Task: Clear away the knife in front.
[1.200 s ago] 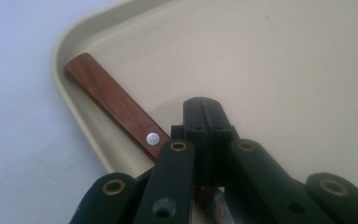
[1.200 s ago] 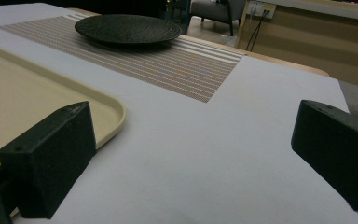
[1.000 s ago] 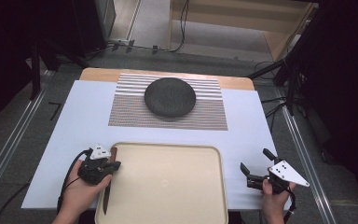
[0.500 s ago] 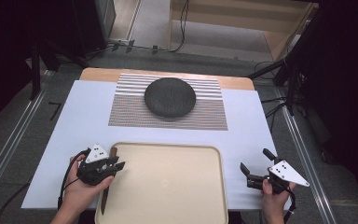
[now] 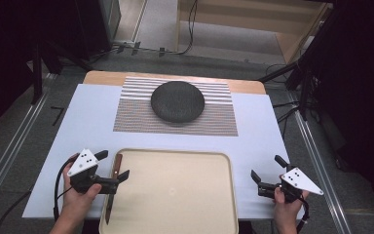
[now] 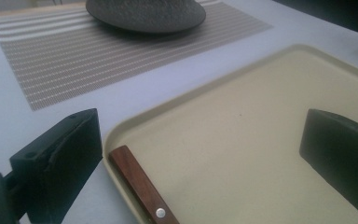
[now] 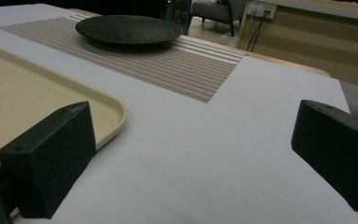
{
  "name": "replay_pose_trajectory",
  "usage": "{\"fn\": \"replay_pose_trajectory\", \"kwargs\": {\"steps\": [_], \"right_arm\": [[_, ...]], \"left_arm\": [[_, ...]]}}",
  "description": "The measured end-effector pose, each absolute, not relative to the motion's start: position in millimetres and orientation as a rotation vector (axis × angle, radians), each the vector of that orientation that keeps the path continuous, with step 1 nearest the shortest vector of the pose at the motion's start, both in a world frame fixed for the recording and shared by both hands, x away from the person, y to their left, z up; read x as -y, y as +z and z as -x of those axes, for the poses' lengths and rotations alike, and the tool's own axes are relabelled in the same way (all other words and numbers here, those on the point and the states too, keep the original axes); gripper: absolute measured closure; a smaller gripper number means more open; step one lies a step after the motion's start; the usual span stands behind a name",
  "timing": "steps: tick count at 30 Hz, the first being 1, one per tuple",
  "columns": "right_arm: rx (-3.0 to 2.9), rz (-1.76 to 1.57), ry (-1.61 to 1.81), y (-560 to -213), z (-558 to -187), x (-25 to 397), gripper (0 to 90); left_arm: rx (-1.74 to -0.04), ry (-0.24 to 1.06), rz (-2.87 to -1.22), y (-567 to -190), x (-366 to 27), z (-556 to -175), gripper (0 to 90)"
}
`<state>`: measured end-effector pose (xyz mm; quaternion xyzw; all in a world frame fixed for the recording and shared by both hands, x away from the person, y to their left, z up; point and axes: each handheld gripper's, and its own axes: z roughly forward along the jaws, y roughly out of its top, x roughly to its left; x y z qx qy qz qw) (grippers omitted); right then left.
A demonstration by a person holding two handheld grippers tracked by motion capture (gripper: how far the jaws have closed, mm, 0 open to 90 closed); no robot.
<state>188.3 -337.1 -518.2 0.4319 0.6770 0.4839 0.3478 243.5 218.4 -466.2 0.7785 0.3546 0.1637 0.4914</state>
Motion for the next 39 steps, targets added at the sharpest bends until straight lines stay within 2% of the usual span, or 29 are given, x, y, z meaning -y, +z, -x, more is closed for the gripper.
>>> {"fn": "replay_pose_trajectory", "kwargs": {"steps": [14,23,39], "right_arm": [[-1.756,-1.118,1.256,-518,-188,337,0.0],[-1.757,-1.121,1.255,-518,-188,337,0.0],[-1.762,-1.125,1.225,-519,-189,335,0.0]], "left_arm": [[-0.823,0.446,-1.844,-462,-235,-242,0.0],[-0.858,0.486,-1.815,-463,-251,-244,0.0],[-0.99,0.536,-1.758,-473,-308,-254,0.0]]}}
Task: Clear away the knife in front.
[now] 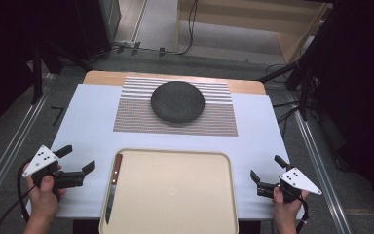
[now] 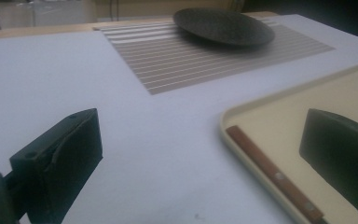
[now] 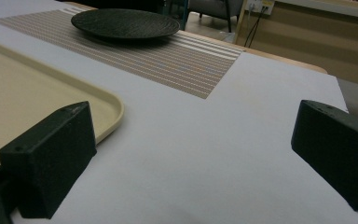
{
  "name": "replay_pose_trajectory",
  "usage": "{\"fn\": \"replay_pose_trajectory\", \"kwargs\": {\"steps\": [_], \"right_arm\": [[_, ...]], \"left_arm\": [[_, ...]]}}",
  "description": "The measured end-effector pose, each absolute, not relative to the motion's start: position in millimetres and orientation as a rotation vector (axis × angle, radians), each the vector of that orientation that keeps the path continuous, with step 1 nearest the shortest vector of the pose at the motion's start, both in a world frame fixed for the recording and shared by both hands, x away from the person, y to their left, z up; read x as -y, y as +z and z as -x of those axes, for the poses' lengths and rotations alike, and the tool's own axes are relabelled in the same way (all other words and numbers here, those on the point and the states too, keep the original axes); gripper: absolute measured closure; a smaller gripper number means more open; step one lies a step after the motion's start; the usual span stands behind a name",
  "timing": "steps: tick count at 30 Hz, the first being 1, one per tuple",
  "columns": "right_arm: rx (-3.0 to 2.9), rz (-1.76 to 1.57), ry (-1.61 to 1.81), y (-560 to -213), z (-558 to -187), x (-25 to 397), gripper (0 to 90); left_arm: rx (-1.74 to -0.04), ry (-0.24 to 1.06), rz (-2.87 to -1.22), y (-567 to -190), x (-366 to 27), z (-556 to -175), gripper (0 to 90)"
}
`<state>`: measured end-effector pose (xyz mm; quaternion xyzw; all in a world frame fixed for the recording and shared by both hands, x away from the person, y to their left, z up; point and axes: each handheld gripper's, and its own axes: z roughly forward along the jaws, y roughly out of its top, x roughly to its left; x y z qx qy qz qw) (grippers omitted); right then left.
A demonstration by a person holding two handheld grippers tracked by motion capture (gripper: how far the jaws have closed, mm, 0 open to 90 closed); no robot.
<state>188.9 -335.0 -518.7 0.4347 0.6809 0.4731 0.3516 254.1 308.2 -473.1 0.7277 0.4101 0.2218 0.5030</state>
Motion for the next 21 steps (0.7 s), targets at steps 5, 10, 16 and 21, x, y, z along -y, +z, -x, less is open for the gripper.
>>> {"fn": "replay_pose_trajectory", "kwargs": {"steps": [5,10,16,21], "right_arm": [[-1.76,-1.136,1.222,-519,-189,336,0.0],[-1.758,-1.139,1.222,-519,-189,336,0.0],[-1.753,-1.146,1.221,-519,-188,337,0.0],[-1.756,-1.146,1.213,-519,-189,336,0.0]], "left_arm": [[-1.024,0.542,-1.736,-478,-330,-256,0.0],[-1.05,0.542,-1.702,-481,-343,-257,0.0],[-1.031,0.545,-1.696,-483,-344,-256,0.0],[-1.024,0.539,-1.671,-486,-345,-254,0.0]]}}
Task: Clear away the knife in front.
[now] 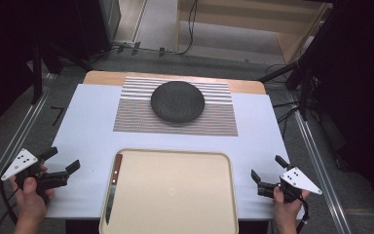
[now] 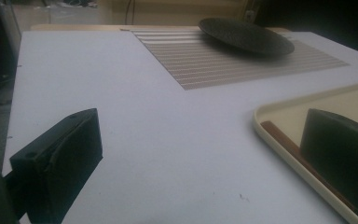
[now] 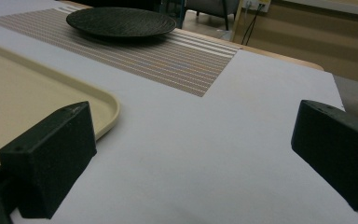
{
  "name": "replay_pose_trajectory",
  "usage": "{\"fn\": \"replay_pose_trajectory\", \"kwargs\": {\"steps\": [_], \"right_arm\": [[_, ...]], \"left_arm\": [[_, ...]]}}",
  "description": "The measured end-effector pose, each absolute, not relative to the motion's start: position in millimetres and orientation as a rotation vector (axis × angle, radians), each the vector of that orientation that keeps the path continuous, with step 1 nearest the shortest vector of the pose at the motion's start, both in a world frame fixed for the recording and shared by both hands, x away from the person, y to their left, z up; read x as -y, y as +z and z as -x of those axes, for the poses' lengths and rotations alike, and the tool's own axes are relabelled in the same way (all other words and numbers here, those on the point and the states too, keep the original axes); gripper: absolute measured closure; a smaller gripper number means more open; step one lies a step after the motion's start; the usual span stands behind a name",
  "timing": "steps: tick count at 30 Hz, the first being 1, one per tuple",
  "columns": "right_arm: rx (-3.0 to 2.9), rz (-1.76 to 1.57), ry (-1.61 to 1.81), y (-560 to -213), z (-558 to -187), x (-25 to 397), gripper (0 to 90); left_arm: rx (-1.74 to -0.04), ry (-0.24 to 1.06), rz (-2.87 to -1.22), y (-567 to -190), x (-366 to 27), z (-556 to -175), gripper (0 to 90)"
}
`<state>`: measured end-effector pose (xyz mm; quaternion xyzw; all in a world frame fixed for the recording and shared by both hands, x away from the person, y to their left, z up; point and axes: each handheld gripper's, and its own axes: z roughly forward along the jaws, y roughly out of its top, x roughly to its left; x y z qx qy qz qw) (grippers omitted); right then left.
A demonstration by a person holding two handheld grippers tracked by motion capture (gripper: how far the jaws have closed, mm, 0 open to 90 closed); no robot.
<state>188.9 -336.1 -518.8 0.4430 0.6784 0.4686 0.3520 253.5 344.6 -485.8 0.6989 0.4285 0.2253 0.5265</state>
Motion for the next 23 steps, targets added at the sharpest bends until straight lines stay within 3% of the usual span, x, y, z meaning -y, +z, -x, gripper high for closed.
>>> {"fn": "replay_pose_trajectory", "kwargs": {"steps": [6,23], "right_arm": [[-1.758,-1.14,1.212,-519,-189,336,0.0],[-1.778,-1.187,1.239,-519,-195,339,0.0]], "left_arm": [[-1.045,0.524,-1.595,-487,-351,-252,0.0],[-1.023,0.567,-1.657,-488,-340,-251,0.0]]}}
